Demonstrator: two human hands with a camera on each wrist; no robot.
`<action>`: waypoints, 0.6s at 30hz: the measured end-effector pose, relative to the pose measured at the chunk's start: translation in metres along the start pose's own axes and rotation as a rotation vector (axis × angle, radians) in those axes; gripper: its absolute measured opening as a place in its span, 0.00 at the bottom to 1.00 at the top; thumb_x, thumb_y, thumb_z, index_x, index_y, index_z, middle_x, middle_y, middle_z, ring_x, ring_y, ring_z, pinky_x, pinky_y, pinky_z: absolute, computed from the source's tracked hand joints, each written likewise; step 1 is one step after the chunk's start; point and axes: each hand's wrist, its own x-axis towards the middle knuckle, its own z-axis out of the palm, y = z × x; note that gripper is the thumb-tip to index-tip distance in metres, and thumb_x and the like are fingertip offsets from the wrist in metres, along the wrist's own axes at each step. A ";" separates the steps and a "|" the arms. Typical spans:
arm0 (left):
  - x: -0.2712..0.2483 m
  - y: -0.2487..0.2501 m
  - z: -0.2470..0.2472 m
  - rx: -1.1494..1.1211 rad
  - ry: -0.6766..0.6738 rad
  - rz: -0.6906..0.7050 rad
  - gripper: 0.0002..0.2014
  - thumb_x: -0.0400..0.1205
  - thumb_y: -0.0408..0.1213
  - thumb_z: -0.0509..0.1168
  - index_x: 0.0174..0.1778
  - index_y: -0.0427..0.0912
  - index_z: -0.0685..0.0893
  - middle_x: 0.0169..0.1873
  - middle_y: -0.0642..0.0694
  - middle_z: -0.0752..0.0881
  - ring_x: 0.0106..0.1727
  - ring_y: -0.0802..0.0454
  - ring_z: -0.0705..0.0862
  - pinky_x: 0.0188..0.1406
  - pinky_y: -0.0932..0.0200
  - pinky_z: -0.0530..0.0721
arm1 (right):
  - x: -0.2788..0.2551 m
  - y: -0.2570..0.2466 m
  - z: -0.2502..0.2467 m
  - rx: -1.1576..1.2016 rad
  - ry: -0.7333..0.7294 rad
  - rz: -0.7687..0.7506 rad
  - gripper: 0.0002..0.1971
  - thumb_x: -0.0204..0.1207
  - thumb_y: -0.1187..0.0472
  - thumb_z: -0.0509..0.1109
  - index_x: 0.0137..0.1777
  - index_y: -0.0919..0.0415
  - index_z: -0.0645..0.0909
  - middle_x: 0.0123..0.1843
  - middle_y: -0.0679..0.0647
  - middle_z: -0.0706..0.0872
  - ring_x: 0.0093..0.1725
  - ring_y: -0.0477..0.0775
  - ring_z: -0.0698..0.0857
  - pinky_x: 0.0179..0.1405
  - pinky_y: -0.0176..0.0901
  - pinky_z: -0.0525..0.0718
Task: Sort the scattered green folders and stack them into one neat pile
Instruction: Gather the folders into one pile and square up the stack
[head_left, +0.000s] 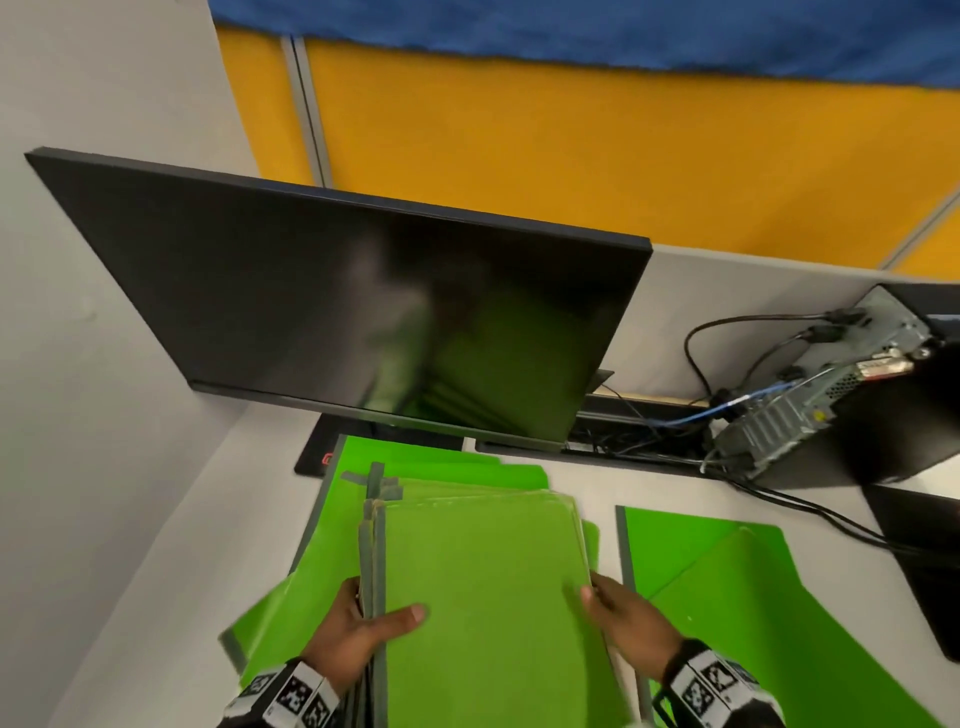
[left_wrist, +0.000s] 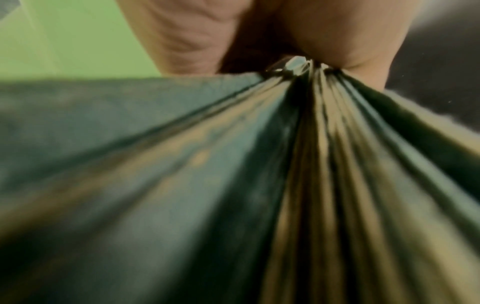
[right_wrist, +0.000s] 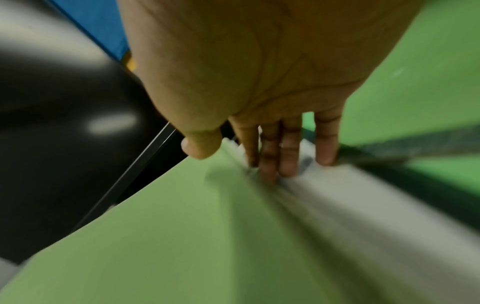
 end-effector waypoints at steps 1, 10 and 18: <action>0.001 -0.002 -0.001 -0.009 -0.001 0.003 0.46 0.49 0.50 0.85 0.59 0.40 0.71 0.48 0.49 0.84 0.56 0.47 0.82 0.49 0.58 0.76 | -0.003 0.008 -0.014 -0.020 0.094 -0.007 0.36 0.67 0.24 0.56 0.68 0.47 0.76 0.61 0.40 0.80 0.64 0.43 0.77 0.64 0.26 0.72; -0.008 -0.002 0.001 -0.112 0.026 0.032 0.55 0.32 0.56 0.85 0.58 0.44 0.77 0.56 0.36 0.86 0.58 0.39 0.84 0.57 0.48 0.80 | -0.055 0.220 -0.142 -0.407 0.367 0.687 0.80 0.21 0.12 0.56 0.78 0.59 0.66 0.69 0.65 0.78 0.68 0.66 0.78 0.66 0.57 0.77; -0.022 0.006 0.011 -0.118 -0.031 0.107 0.61 0.36 0.58 0.85 0.69 0.43 0.75 0.59 0.44 0.86 0.61 0.45 0.84 0.68 0.45 0.75 | -0.098 0.176 -0.144 -0.413 0.327 0.770 0.70 0.33 0.31 0.82 0.79 0.52 0.55 0.67 0.62 0.69 0.69 0.66 0.73 0.70 0.52 0.72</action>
